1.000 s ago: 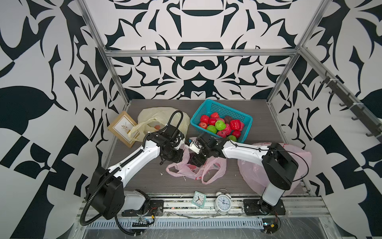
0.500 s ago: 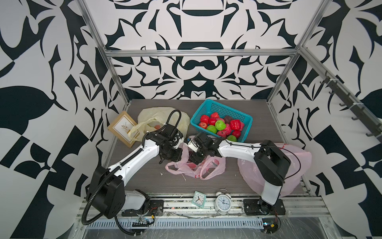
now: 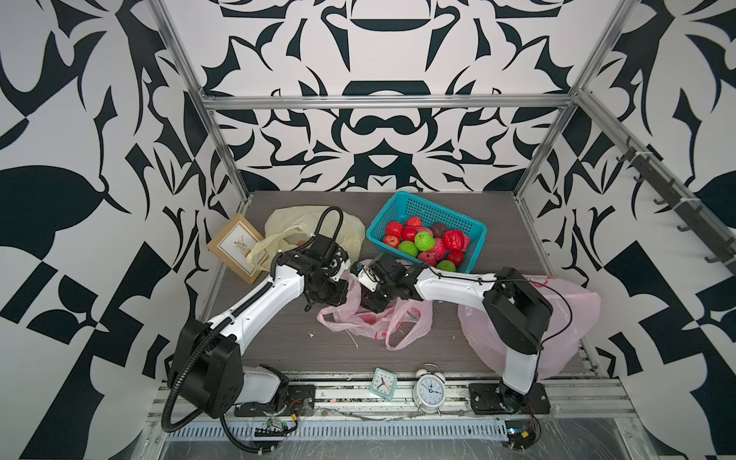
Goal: Untie the knot of a plastic bag & take out the apple
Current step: Pick up the apple from the plastic bag.
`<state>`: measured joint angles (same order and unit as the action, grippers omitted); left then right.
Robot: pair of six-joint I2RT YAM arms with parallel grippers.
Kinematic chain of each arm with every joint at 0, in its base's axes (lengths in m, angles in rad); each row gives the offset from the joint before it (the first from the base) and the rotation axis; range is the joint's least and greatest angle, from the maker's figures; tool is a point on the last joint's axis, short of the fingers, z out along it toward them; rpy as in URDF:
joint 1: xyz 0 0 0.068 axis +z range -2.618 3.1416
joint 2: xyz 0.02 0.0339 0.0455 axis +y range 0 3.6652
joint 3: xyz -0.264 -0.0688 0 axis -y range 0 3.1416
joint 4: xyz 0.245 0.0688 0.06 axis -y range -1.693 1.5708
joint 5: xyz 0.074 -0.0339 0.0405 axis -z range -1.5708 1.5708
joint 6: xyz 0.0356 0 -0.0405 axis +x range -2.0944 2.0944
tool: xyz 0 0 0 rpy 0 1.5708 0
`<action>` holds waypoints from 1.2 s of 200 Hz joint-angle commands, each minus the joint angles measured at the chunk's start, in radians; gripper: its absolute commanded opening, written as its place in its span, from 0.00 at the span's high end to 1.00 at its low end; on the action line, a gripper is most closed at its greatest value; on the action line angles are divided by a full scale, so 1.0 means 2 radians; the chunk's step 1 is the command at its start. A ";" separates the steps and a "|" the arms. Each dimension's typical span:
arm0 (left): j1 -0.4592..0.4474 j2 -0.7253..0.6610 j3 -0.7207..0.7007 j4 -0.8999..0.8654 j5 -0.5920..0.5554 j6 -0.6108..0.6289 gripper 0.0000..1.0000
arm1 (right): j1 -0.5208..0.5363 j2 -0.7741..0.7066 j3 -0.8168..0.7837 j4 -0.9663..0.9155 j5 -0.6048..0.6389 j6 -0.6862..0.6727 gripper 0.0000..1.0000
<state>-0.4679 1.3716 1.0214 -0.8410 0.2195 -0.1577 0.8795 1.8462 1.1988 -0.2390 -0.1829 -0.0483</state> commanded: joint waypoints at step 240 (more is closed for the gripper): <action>0.022 -0.024 0.144 0.018 -0.081 0.006 0.78 | -0.136 -0.232 0.039 -0.032 0.098 0.046 0.56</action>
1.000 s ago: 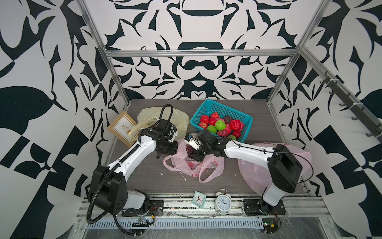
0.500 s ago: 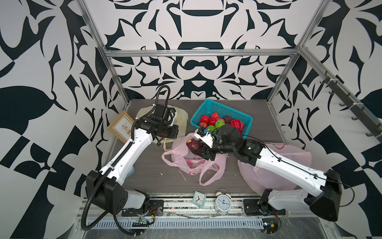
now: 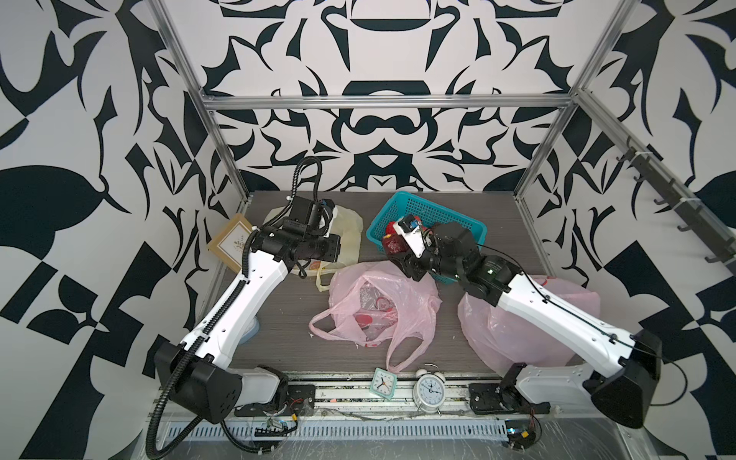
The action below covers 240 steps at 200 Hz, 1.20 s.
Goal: Untie the knot of a plastic bag & take out the apple
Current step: Pick up the apple from the plastic bag, then place the apple in the basket.
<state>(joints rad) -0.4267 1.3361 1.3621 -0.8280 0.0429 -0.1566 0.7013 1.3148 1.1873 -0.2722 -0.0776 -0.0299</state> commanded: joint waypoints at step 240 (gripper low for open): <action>0.001 -0.086 -0.135 0.190 -0.038 -0.017 0.35 | -0.182 0.368 0.260 -0.084 0.114 0.056 0.56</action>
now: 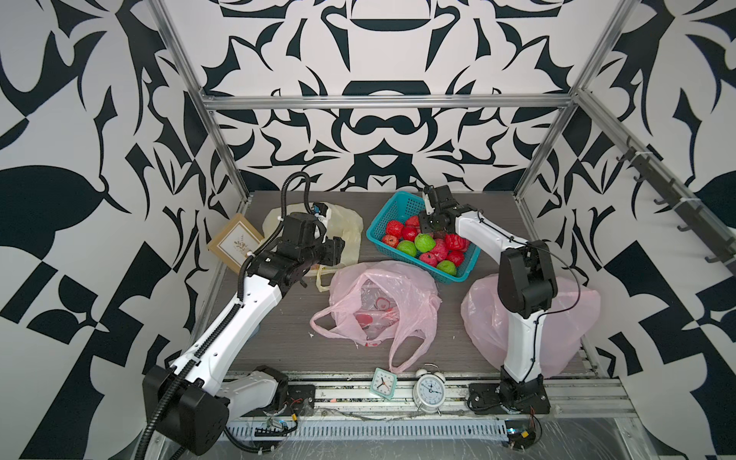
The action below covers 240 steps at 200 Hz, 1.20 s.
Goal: Untie the knot of a plastic bag & take out the apple
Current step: Place the apple in the basket.
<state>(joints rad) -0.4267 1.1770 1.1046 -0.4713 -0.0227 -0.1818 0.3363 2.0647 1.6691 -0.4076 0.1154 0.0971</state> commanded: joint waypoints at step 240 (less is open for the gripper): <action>0.002 -0.096 -0.121 0.150 -0.131 -0.014 0.01 | -0.015 -0.371 -0.299 0.236 -0.005 0.015 0.24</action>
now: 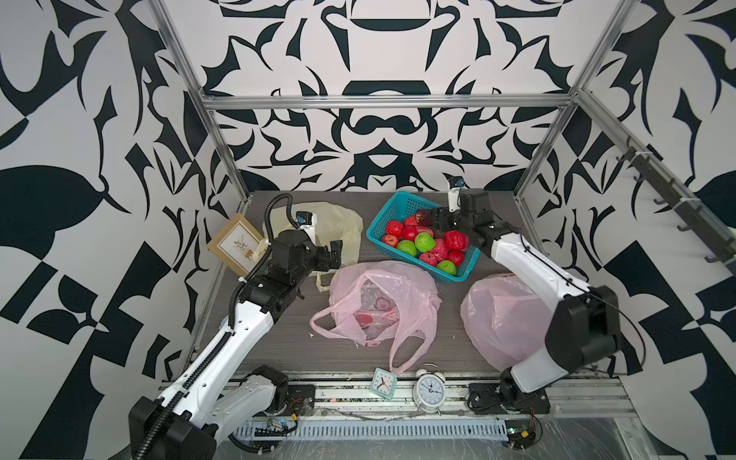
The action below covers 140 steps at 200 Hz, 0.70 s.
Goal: Untie the knot of a plastic bag & take out the apple
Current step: Place the apple in the basket, then reset both arms
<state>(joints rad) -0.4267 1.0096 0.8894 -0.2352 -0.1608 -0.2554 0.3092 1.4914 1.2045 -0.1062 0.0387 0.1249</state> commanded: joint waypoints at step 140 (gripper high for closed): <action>0.108 0.044 -0.284 0.433 -0.112 0.119 0.01 | -0.001 -0.276 -0.210 0.015 0.167 -0.015 0.14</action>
<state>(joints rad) -0.2745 1.1015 0.3851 0.4885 -0.4419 0.0231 0.3092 0.9466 0.7830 -0.0818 0.3351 0.1059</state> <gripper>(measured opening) 0.994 0.857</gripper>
